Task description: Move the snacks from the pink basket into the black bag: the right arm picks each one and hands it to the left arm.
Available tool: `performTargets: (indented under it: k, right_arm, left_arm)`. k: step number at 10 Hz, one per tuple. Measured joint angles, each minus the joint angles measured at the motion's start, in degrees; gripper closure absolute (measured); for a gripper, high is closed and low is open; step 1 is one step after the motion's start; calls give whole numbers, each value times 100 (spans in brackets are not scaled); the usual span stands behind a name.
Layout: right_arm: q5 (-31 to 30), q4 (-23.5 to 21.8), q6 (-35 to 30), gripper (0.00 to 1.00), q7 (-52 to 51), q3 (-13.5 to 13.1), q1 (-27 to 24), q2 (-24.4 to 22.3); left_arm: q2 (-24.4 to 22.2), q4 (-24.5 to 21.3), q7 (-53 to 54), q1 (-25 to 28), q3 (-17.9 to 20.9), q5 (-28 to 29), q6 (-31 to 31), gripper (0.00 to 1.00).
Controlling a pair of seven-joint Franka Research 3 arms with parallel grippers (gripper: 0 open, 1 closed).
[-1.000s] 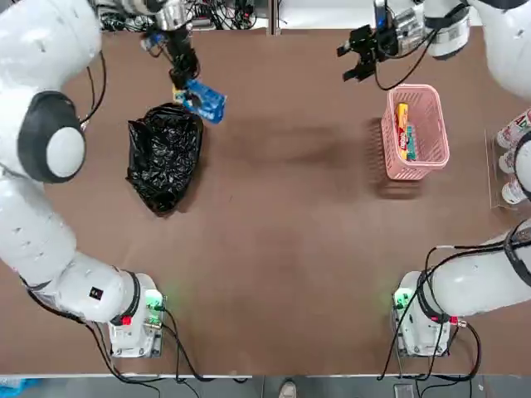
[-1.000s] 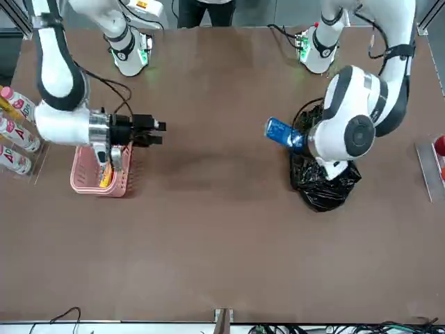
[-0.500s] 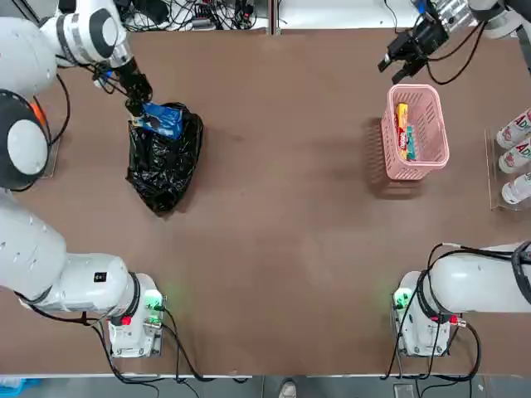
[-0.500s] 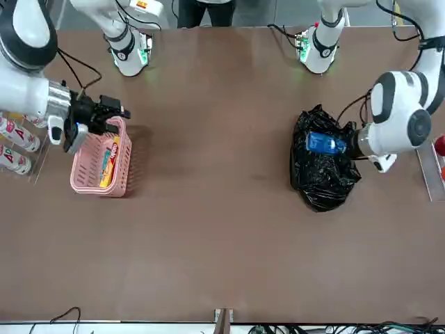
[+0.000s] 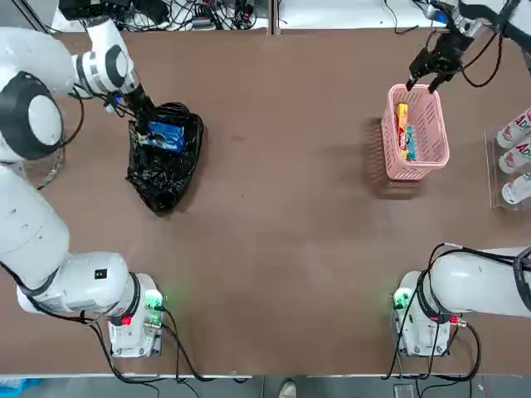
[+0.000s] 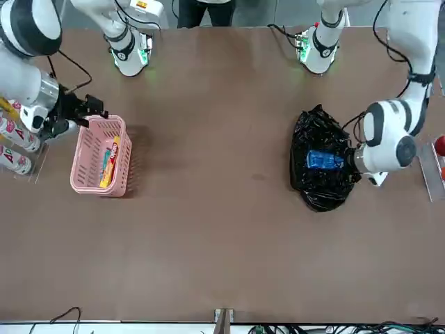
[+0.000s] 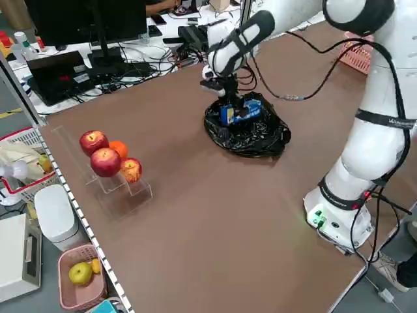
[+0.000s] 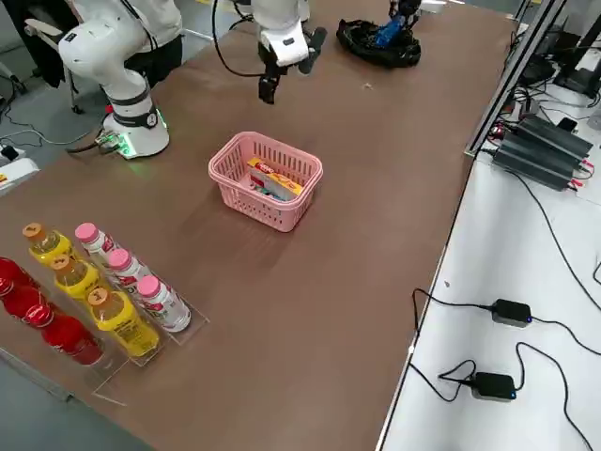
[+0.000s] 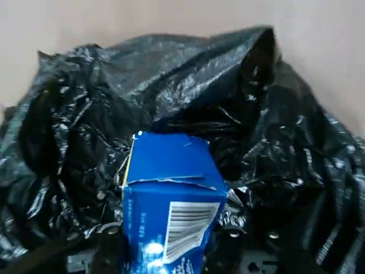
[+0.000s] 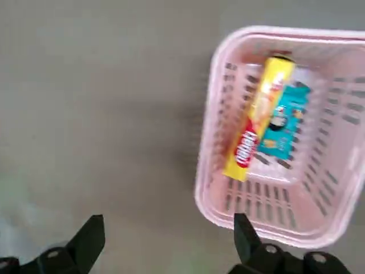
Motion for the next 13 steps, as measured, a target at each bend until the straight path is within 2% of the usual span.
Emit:
performTargets:
  k: [2,4,7,9,11,13]
  right_arm:
    - [-274,-284,412,0,650,163,11,0]
    - [-294,-771,1059,0,999,306,17,1]
    - [-296,-1567,2139,0,1071,319,13,6]
    - [-296,-1774,2452,0,1079,304,-5,7]
    - [-296,-1923,2840,0,1087,286,-75,6]
    - [-296,-2317,3480,0,1087,278,-163,28]
  left_arm:
    - [2,-37,0,-8,-79,0,115,59]
    - [-14,-35,-3,-9,-212,0,284,59]
    - [6,-41,-40,-39,-356,0,480,57]
    - [-13,-13,-55,-81,-357,0,534,29]
    - [-303,145,-73,-90,-365,0,326,1]
    - [-797,698,-33,-93,-412,0,-726,0]
